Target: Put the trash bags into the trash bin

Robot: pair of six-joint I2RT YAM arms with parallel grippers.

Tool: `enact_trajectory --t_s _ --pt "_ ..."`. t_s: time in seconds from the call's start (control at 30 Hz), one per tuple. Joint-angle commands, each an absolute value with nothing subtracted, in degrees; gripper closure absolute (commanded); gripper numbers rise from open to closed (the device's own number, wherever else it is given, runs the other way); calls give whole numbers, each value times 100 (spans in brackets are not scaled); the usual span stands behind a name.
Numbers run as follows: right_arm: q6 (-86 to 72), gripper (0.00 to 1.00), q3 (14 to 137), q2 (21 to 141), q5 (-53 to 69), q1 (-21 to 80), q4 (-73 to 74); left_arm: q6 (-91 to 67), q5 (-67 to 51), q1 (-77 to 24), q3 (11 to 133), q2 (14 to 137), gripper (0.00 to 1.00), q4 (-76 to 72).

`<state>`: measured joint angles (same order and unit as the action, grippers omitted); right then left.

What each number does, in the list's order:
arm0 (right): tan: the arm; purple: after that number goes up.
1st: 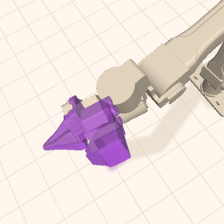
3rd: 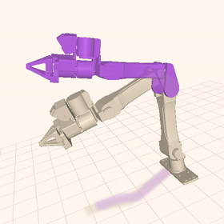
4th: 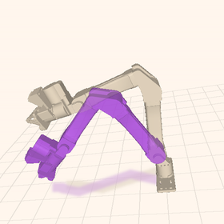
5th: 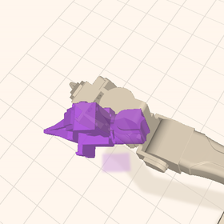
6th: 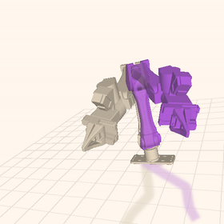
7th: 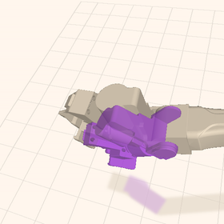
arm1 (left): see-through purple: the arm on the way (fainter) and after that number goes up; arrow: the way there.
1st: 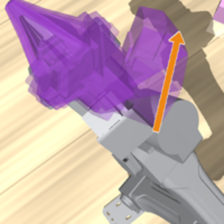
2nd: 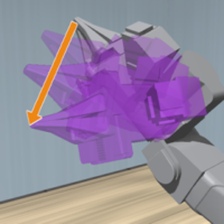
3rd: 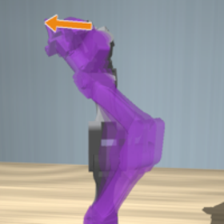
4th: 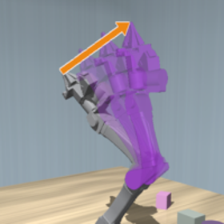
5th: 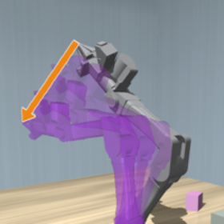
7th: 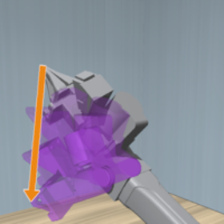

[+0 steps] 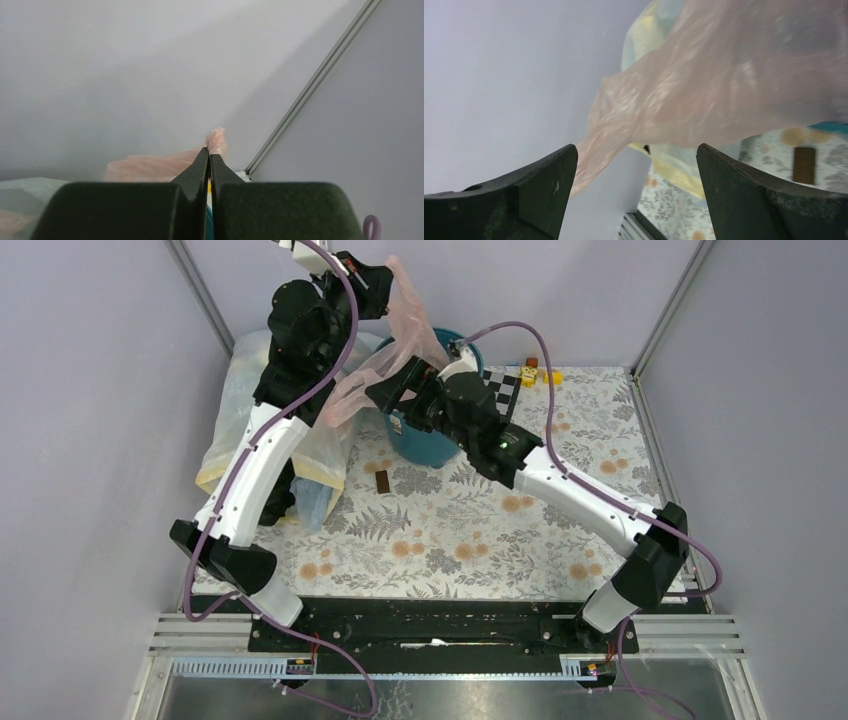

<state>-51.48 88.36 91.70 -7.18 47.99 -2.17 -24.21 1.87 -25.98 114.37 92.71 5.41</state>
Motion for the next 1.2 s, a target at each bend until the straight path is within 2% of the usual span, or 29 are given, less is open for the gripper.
enact_trajectory --t_s 0.0,0.17,0.33,0.43,0.57,0.7,0.73,1.0,1.07,1.17 --pt "-5642 4 8920 9275 -1263 5211 -955 -2346 390 -2591 11190 8922 100 217" --pt "-6052 6 9026 9523 -1485 5369 -980 -2344 413 -2593 11017 8832 100 199" --pt "-6300 16 9358 9867 -1602 5414 -962 -2326 430 -2593 10919 8774 100 161" --pt "-6211 26 9417 9902 -1714 5412 -1019 -2041 616 -2589 11005 8730 100 300" --pt "-5872 52 9230 9742 -2091 5414 -1142 -1770 939 -2593 10960 8609 100 356" --pt "-5458 98 9110 9500 -2301 5405 -1092 -1670 1071 -2593 10875 8558 100 334" --pt "-5367 100 9056 9400 -2373 5405 -1022 -1644 1117 -2593 10852 8553 100 337" --pt "-4645 100 8557 8350 -2960 5049 215 -1356 1739 -2593 10788 8598 100 584" --pt "-4552 100 8788 8278 -2616 4689 1007 -1255 1989 -2586 10908 8732 100 819" --pt "-4394 100 9335 8361 -1396 3853 2206 -1095 2242 -2542 11402 9104 100 1456"
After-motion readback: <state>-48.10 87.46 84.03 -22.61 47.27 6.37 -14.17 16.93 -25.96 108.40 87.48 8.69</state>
